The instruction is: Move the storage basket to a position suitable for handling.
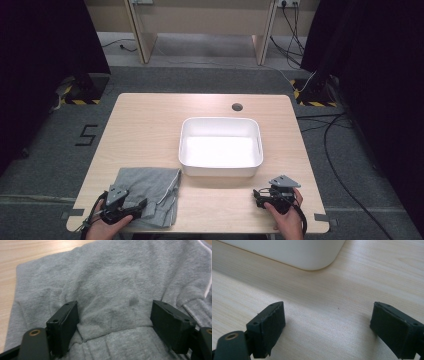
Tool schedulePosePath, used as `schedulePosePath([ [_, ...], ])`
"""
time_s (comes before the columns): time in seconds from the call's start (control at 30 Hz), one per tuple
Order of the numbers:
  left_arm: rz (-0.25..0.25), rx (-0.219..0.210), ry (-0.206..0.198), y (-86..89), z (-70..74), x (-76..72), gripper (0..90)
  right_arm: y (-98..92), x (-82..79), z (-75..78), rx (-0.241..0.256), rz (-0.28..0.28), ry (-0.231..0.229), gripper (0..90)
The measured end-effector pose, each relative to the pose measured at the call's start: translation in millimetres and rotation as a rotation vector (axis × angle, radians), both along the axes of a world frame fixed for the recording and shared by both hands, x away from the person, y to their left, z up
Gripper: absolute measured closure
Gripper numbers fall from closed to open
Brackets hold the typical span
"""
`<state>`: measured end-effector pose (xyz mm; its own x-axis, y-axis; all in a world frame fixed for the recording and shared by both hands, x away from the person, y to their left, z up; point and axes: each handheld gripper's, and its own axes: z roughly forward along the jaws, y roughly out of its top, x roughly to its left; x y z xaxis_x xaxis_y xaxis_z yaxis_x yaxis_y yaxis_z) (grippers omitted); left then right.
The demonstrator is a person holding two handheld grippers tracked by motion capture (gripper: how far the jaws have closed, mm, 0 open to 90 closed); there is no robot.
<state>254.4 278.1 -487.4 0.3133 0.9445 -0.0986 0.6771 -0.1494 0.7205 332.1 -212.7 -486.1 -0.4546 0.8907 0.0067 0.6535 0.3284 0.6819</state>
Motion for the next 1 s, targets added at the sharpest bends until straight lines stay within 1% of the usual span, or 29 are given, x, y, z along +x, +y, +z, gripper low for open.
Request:
schedulePosePath([
  [0.13,-0.022,0.014,0.006,-6.4,2.0,-5.1,23.1,0.0,0.0,0.0,0.001,0.000,0.001,13.3],
  [0.27,-0.044,0.015,0.011,-13.2,2.9,-8.8,23.8,0.0,0.0,0.0,0.001,0.000,0.001,13.2],
  [0.4,-0.083,-0.013,0.023,-26.8,2.9,-11.2,24.0,0.3,-0.2,0.0,0.002,-0.003,0.002,13.2],
  [0.43,-0.092,-0.022,0.025,-31.2,2.8,-11.0,23.8,0.3,-0.2,0.0,0.002,-0.003,0.002,13.2],
  [0.53,-0.124,-0.021,0.034,-46.6,3.6,-9.7,23.7,0.3,-0.2,0.0,0.003,-0.003,0.003,13.2],
  [0.6,-0.142,-0.038,0.044,-58.0,3.4,-8.6,23.1,0.1,0.0,0.0,0.000,0.000,0.000,13.2],
  [0.63,-0.161,-0.027,0.038,-63.1,3.8,-8.0,22.9,0.3,-0.2,0.0,0.002,-0.003,0.002,13.2],
  [0.67,-0.176,-0.041,0.045,-69.6,3.7,-8.2,22.9,0.3,-0.2,0.0,0.002,-0.003,0.002,13.2],
  [0.77,-0.227,-0.047,0.050,-88.6,4.3,-8.6,22.6,0.3,-0.2,0.0,0.002,-0.003,0.002,13.2],
  [0.87,-0.249,-0.058,0.034,-103.6,2.8,-7.6,20.0,0.3,-0.2,0.0,0.002,-0.003,0.002,13.2],
  [1.0,-0.279,-0.061,0.044,-119.5,3.9,-3.1,18.8,0.3,-0.1,0.0,0.002,-0.003,0.003,13.2],
])
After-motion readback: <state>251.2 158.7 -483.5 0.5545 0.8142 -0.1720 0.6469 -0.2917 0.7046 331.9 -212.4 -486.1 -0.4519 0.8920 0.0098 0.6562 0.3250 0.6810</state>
